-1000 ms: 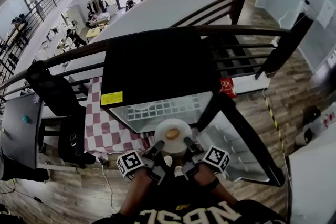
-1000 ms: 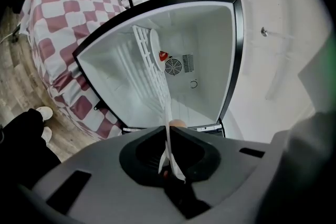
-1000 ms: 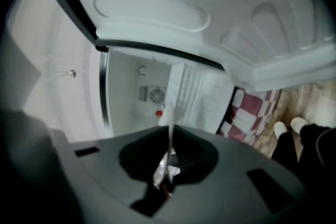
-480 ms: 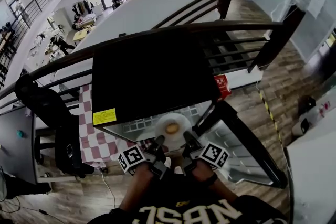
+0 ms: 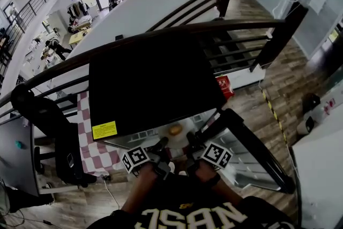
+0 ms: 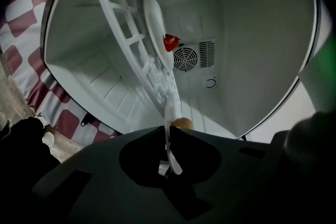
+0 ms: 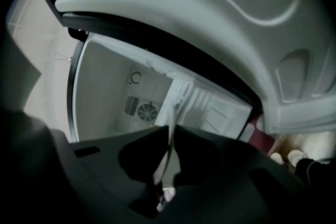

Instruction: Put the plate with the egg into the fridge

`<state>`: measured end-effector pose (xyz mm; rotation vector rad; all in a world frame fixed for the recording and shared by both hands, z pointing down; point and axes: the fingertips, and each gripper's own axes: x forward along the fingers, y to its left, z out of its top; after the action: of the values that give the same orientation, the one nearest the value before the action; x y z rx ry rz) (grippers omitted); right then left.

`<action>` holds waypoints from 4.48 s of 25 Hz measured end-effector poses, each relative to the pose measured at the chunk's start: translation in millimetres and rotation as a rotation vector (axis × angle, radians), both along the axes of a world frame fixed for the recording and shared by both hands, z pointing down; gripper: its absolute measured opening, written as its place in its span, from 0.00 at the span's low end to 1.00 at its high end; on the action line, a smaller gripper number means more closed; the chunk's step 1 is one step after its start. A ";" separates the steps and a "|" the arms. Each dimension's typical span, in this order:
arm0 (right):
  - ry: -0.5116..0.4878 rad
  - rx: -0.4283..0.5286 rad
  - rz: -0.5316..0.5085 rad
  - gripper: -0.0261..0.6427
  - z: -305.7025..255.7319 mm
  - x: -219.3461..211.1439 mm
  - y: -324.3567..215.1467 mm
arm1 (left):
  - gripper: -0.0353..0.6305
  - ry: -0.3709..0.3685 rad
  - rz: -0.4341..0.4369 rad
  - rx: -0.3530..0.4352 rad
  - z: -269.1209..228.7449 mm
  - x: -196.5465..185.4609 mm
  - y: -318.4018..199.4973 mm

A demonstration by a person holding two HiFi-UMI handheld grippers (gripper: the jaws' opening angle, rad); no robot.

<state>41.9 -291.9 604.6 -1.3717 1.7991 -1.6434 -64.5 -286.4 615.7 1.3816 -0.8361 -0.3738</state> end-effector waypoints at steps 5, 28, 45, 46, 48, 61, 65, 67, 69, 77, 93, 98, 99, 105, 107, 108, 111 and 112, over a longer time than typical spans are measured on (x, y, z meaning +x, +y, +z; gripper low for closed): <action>0.000 -0.012 0.009 0.09 6.4 -1.1 -8.4 | 0.12 -0.023 0.010 0.013 0.8 -1.2 -9.4; -0.015 -0.015 0.043 0.09 10.4 -2.3 -34.5 | 0.12 -0.014 0.030 0.003 1.1 2.0 -22.5; 0.028 0.096 -0.153 0.41 0.6 -22.9 -16.6 | 0.34 0.045 -0.030 0.113 -15.3 -14.0 -17.1; 0.033 0.099 -0.153 0.41 0.7 -22.1 -14.5 | 0.35 0.045 -0.033 0.117 -15.1 -15.4 -14.4; 0.037 0.103 -0.153 0.41 0.3 -20.5 -9.8 | 0.35 0.033 -0.034 0.127 -15.9 -16.6 -8.7; -0.054 0.037 -0.169 0.41 14.8 -22.0 33.8 | 0.35 -0.068 -0.036 0.160 -15.7 -18.0 27.9; -0.091 0.019 -0.187 0.41 18.8 -29.6 44.3 | 0.35 -0.066 -0.059 0.142 -11.5 -23.6 42.4; -0.116 0.021 -0.192 0.41 18.4 -33.6 46.0 | 0.35 -0.062 -0.066 0.155 -14.0 -26.2 47.9; -0.134 0.026 -0.200 0.41 17.2 -38.3 46.1 | 0.34 -0.070 -0.064 0.179 -18.1 -27.3 51.8; -0.171 0.024 -0.198 0.34 17.2 -52.2 41.5 | 0.27 -0.158 -0.040 0.271 -30.8 -31.3 62.6; -0.240 0.033 -0.135 0.12 5.8 -62.4 13.2 | 0.13 -0.718 0.110 0.521 -43.2 -44.4 45.9; -0.262 0.016 -0.089 0.11 5.0 -60.0 0.1 | 0.13 -0.685 0.110 0.519 -44.6 -45.7 38.8; -0.262 0.012 -0.077 0.11 5.0 -58.3 -3.1 | 0.13 -0.687 0.110 0.519 -44.5 -46.6 37.4; -0.257 0.001 -0.034 0.11 4.2 -50.7 -24.3 | 0.13 -0.682 0.110 0.512 -45.5 -51.5 31.1; -0.251 0.008 -0.031 0.11 1.5 -49.7 -31.4 | 0.13 -0.674 0.110 0.508 -45.8 -51.7 29.8; -0.247 0.012 -0.029 0.11 0.5 -49.3 -34.8 | 0.13 -0.671 0.108 0.506 -45.4 -52.1 29.1; -0.221 0.019 -0.030 0.11 -0.5 -49.6 -44.1 | 0.12 -0.669 0.097 0.500 -43.5 -56.6 26.0; -0.211 0.020 -0.032 0.11 -0.7 -49.9 -47.0 | 0.13 -0.669 0.092 0.498 -43.1 -58.3 24.8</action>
<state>-8.0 -338.9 603.9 -1.1194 1.7178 -1.7110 -122.8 -261.6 572.6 2.0544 -1.2696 -0.0316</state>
